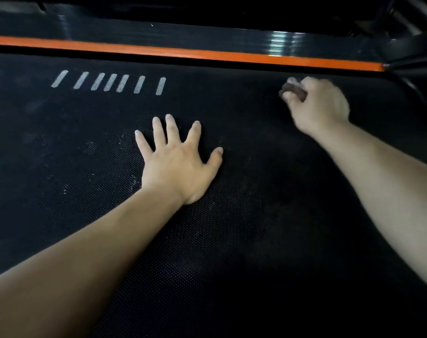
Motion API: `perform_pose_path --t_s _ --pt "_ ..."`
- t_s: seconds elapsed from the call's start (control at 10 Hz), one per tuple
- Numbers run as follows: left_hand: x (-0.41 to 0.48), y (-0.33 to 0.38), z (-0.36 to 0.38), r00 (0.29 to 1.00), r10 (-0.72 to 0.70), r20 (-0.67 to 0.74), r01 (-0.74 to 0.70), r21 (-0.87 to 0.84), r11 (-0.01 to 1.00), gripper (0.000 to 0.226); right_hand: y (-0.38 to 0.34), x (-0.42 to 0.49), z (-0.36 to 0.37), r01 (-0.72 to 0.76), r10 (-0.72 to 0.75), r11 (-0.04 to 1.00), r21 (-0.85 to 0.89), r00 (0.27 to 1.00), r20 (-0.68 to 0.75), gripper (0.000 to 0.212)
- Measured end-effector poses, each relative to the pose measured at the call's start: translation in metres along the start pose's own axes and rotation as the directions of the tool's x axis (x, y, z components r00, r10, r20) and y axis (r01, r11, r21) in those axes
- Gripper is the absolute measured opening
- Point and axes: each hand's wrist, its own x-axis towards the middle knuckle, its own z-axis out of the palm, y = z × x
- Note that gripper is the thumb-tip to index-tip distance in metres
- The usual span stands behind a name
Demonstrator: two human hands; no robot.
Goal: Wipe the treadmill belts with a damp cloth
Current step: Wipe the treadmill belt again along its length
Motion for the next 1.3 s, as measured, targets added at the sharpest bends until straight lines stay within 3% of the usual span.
perform_pose_path --t_s 0.1,0.2,0.3,0.4,0.5,0.6,0.7,0.8,0.9,1.0,1.1,1.2,1.3 --pt "0.0 0.0 0.0 1.0 0.001 0.005 -0.001 -0.001 1.0 0.081 -0.023 -0.05 0.001 0.231 -0.24 0.967 0.111 0.968 0.074 0.031" --pt "0.0 0.001 0.0 1.0 -0.002 0.012 0.002 -0.002 1.0 0.082 -0.008 -0.06 -0.01 0.288 -0.298 0.953 0.093 0.947 0.12 0.031" --pt "0.0 0.001 0.001 1.0 0.002 0.016 -0.002 0.002 1.0 0.083 0.014 -0.035 -0.015 0.034 -0.034 0.999 0.016 0.997 0.065 0.03" --pt "0.0 0.0 0.001 1.0 0.001 0.014 -0.001 0.007 1.0 0.083 -0.005 -0.062 -0.013 0.067 -0.068 0.996 0.051 0.998 0.008 0.03" --pt "0.0 0.0 0.001 1.0 -0.001 0.008 0.001 0.012 1.0 0.083 -0.028 -0.124 -0.023 0.303 -0.327 0.932 0.2 0.94 0.1 0.031" --pt "-0.001 0.0 0.001 1.0 0.003 0.009 -0.003 0.022 1.0 0.082 -0.01 -0.123 -0.033 0.322 -0.341 0.933 0.158 0.934 0.11 0.034" --pt "-0.001 0.0 0.0 1.0 0.006 0.015 -0.006 0.02 1.0 0.082 0.002 -0.107 -0.035 0.094 -0.1 0.992 0.08 0.992 0.081 0.028" --pt "0.0 0.0 0.001 1.0 0.005 0.009 -0.005 0.024 1.0 0.082 -0.026 -0.148 -0.033 0.22 -0.229 0.964 0.147 0.973 0.044 0.029" --pt "-0.001 0.0 0.001 1.0 0.001 0.01 -0.001 0.019 1.0 0.082 -0.04 -0.206 -0.043 0.442 -0.496 0.847 0.296 0.857 0.139 0.028" --pt "-0.001 -0.001 0.001 1.0 0.003 0.01 -0.003 0.009 1.0 0.082 -0.022 -0.193 -0.047 0.419 -0.451 0.879 0.229 0.886 0.11 0.031" --pt "-0.002 -0.001 0.001 1.0 0.002 0.011 -0.003 0.005 1.0 0.082 -0.013 -0.177 -0.046 0.185 -0.197 0.971 0.15 0.978 0.069 0.035" --pt "-0.002 -0.001 0.0 1.0 0.0 0.0 0.0 -0.002 1.0 0.081 -0.035 -0.22 -0.054 0.366 -0.393 0.9 0.237 0.916 0.079 0.034" --pt "-0.002 -0.002 0.0 1.0 0.002 -0.012 -0.003 -0.017 1.0 0.08 -0.031 -0.246 -0.061 0.483 -0.565 0.804 0.346 0.802 0.195 0.031"
